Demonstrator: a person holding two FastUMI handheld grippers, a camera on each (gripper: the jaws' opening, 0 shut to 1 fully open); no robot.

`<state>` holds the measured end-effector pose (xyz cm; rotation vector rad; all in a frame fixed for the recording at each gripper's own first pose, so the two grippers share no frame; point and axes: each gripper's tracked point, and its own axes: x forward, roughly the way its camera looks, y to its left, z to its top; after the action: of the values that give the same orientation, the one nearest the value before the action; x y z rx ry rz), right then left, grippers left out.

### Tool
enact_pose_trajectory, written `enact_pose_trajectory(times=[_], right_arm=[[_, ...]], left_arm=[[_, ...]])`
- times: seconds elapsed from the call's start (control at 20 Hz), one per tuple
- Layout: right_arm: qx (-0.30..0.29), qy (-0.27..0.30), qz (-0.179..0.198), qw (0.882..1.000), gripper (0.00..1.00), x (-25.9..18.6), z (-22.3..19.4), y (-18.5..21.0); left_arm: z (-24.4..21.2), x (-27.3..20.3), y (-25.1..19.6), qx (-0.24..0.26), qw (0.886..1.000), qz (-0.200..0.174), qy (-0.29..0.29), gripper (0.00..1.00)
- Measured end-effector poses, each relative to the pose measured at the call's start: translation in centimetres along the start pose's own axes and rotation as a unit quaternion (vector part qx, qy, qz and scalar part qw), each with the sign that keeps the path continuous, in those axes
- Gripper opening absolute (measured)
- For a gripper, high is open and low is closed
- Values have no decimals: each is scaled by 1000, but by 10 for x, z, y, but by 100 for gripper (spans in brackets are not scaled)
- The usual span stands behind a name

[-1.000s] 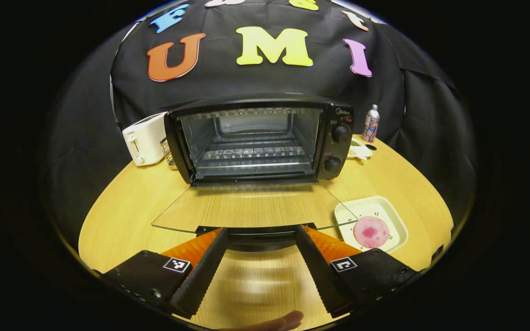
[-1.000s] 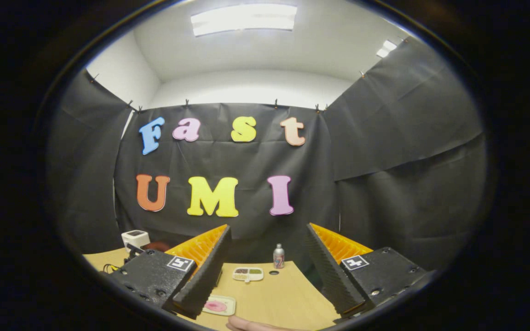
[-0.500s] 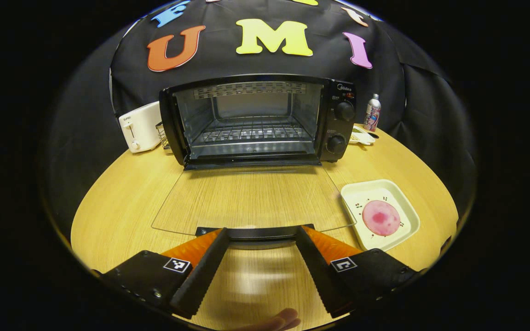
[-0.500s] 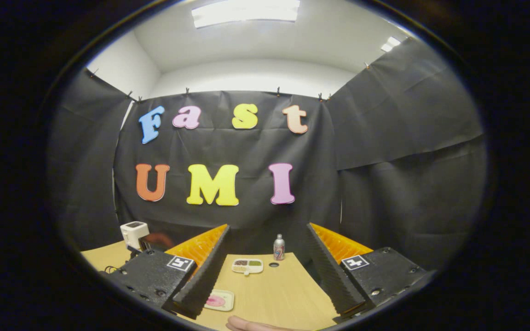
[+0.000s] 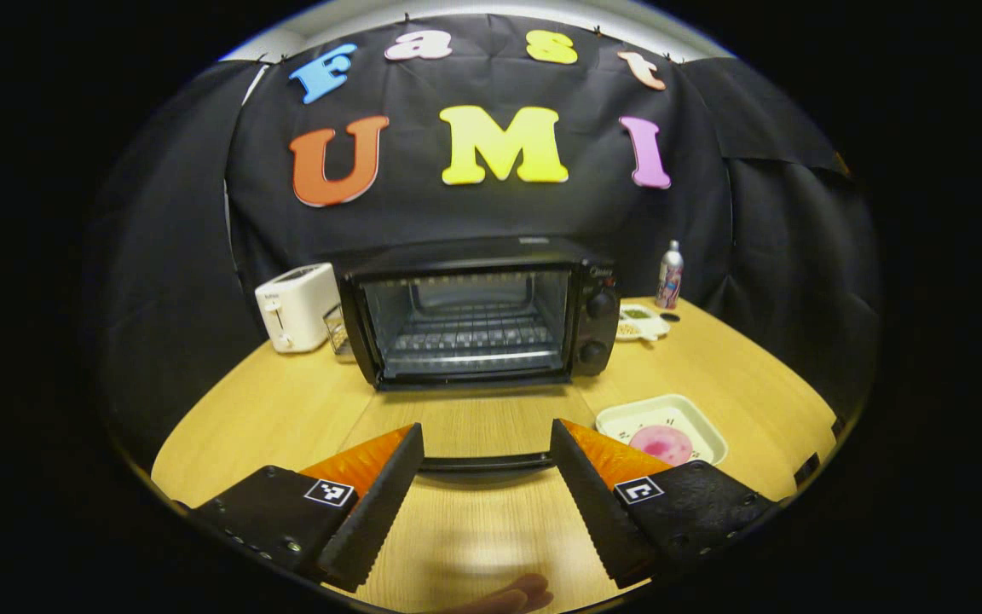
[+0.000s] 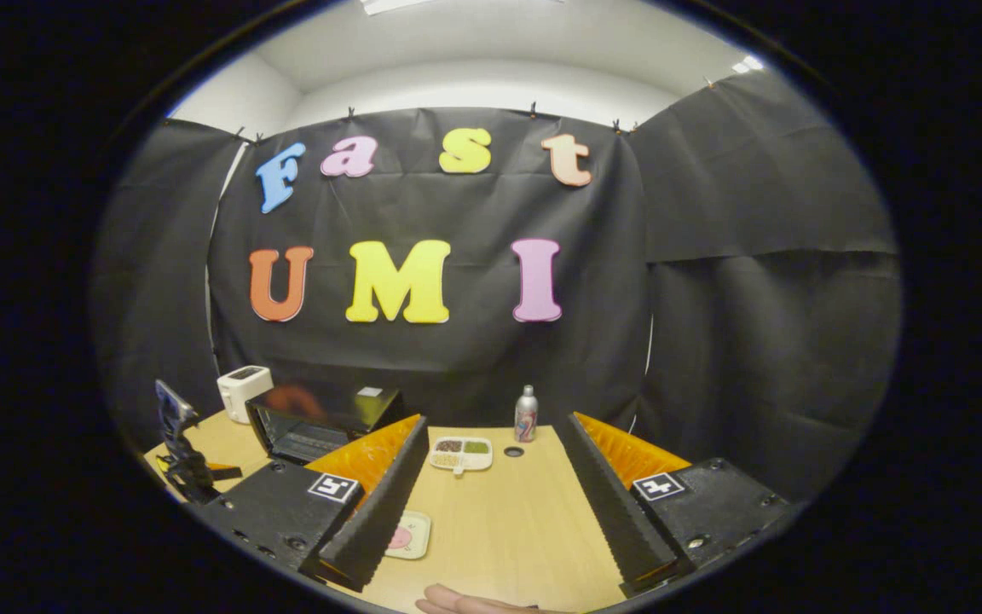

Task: Open the electric oven with the left hand, put the food in, and close the electric oven.

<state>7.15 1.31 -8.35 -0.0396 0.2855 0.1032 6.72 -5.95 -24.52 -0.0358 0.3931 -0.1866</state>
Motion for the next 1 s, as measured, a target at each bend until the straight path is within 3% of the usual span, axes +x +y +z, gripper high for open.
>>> enact_pose_trajectory(times=[0.25,0.4,0.5,0.65,0.7,0.8,1.0], right_arm=[[-19,105,29,994,99,48,-56,18],[-24,190,57,980,99,72,-104,38],[-8,263,88,961,99,83,-142,57],[21,366,115,923,99,83,-192,71],[31,391,115,913,99,85,-204,75],[45,425,111,897,90,94,-217,77],[58,483,136,863,82,113,-253,91]], left_arm=[[82,-61,4,-9,994,15,-104,95],[122,-101,9,-6,985,38,-169,95],[134,-125,5,-8,980,38,-193,95],[134,-146,4,-9,979,42,-201,94],[134,-154,5,-8,978,46,-204,94],[133,-165,10,2,974,57,-221,95],[135,-173,20,5,970,82,-228,95]])
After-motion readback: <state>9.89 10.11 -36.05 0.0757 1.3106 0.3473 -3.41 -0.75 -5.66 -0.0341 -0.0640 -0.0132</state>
